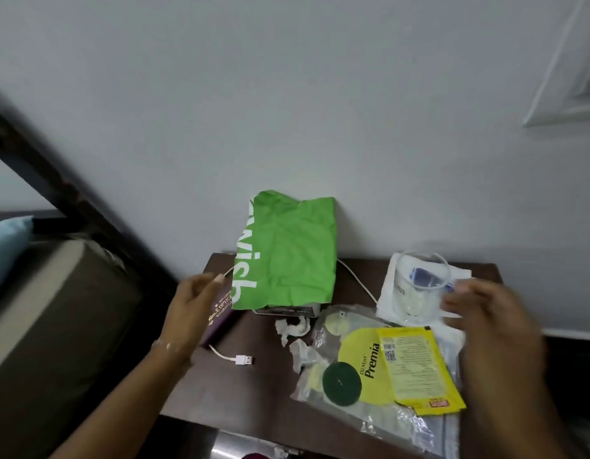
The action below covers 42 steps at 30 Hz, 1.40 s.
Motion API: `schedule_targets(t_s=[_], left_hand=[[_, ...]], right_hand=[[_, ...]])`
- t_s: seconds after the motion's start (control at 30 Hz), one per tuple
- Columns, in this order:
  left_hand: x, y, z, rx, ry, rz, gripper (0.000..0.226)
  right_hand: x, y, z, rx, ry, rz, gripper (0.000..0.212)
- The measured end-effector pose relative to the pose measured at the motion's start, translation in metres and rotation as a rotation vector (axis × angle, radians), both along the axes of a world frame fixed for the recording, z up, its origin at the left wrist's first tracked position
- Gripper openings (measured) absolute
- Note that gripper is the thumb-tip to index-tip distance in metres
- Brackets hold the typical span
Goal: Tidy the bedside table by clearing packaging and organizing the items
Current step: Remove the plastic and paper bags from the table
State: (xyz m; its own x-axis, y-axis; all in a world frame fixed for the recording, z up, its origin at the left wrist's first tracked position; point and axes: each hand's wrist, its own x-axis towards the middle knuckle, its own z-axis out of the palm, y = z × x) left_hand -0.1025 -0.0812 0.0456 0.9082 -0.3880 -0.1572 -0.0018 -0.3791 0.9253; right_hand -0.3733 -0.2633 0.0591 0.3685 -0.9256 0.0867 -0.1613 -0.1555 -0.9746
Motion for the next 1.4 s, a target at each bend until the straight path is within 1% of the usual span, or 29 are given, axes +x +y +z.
schedule_targets(t_s=[0.07, 0.1, 0.17, 0.2, 0.23, 0.3, 0.37, 0.47, 0.5, 0.57, 0.6, 0.73, 0.8, 0.87, 0.93, 1.03, 1.13, 1.2, 1.27, 1.3, 1.33, 1.37, 1.4], left_hand=[[0.028, -0.024, -0.008, 0.023, 0.038, -0.035, 0.040], [0.039, -0.035, -0.010, 0.025, 0.069, -0.042, 0.041], [0.053, -0.049, -0.016, 0.033, 0.131, -0.035, 0.037], [0.057, -0.052, -0.020, 0.058, 0.148, -0.047, 0.035], [0.057, -0.052, -0.022, 0.088, 0.164, -0.055, 0.033], [0.058, -0.050, -0.026, 0.093, 0.176, -0.041, 0.027], [0.054, -0.045, -0.023, 0.048, 0.191, -0.038, 0.022], [0.043, -0.036, -0.008, -0.077, 0.204, -0.059, 0.012], [0.038, -0.032, -0.001, -0.119, 0.200, -0.059, 0.012], [0.025, -0.023, 0.014, -0.215, 0.192, -0.048, 0.010], [0.016, -0.018, 0.022, -0.268, 0.194, -0.043, 0.009], [-0.033, -0.011, 0.051, -0.451, 0.215, -0.095, 0.014], [-0.058, -0.014, 0.060, -0.482, 0.196, -0.129, 0.015], [-0.085, -0.024, 0.061, -0.457, 0.153, -0.187, 0.018], [-0.115, -0.039, 0.058, -0.423, 0.133, -0.279, 0.017], [-0.166, -0.072, 0.040, -0.385, 0.176, -0.426, 0.015], [-0.218, -0.110, 0.010, -0.346, 0.255, -0.514, 0.022], [-0.252, -0.136, -0.012, -0.308, 0.316, -0.592, 0.025], [-0.280, -0.159, -0.031, -0.256, 0.379, -0.670, 0.025], [-0.291, -0.170, -0.038, -0.233, 0.407, -0.705, 0.025], [-0.299, -0.178, -0.045, -0.211, 0.421, -0.731, 0.023], [-0.304, -0.185, -0.051, -0.192, 0.419, -0.740, 0.022], [-0.306, -0.191, -0.056, -0.181, 0.406, -0.737, 0.022]], right_hand=[[0.046, 0.019, 0.009, 0.056, 0.008, 0.015, 0.008], [0.067, 0.025, 0.001, 0.075, 0.049, 0.042, 0.013], [0.103, 0.027, -0.017, 0.166, 0.155, 0.124, 0.040], [0.115, 0.025, -0.021, 0.197, 0.228, 0.122, 0.048], [0.125, 0.024, -0.025, 0.206, 0.262, 0.118, 0.048], [0.137, 0.021, -0.033, 0.219, 0.287, 0.100, 0.037], [0.144, 0.022, -0.036, 0.196, 0.270, 0.073, 0.025], [0.140, 0.025, -0.031, 0.196, 0.173, 0.050, 0.010], [0.137, 0.028, -0.028, 0.189, 0.129, 0.052, 0.007], [0.125, 0.034, -0.021, 0.198, 0.047, 0.047, 0.010], [0.116, 0.038, -0.015, 0.206, -0.006, 0.056, 0.011], [0.071, 0.046, 0.007, 0.270, -0.185, 0.089, 0.015], [0.041, 0.045, 0.013, 0.304, -0.234, 0.072, 0.016], [0.003, 0.039, 0.012, 0.308, -0.247, 0.029, 0.019], [-0.038, 0.029, 0.007, 0.299, -0.224, -0.020, 0.021], [-0.106, 0.009, -0.008, 0.305, -0.140, -0.117, 0.017], [-0.173, -0.007, -0.025, 0.302, -0.061, -0.246, 0.015], [-0.213, -0.014, -0.043, 0.310, -0.048, -0.362, 0.015], [-0.244, -0.021, -0.067, 0.336, -0.041, -0.493, 0.025], [-0.256, -0.026, -0.081, 0.343, -0.039, -0.550, 0.023], [-0.267, -0.032, -0.094, 0.339, -0.023, -0.626, 0.016], [-0.275, -0.039, -0.108, 0.332, 0.009, -0.701, 0.013], [-0.282, -0.048, -0.124, 0.335, 0.052, -0.766, 0.014]])
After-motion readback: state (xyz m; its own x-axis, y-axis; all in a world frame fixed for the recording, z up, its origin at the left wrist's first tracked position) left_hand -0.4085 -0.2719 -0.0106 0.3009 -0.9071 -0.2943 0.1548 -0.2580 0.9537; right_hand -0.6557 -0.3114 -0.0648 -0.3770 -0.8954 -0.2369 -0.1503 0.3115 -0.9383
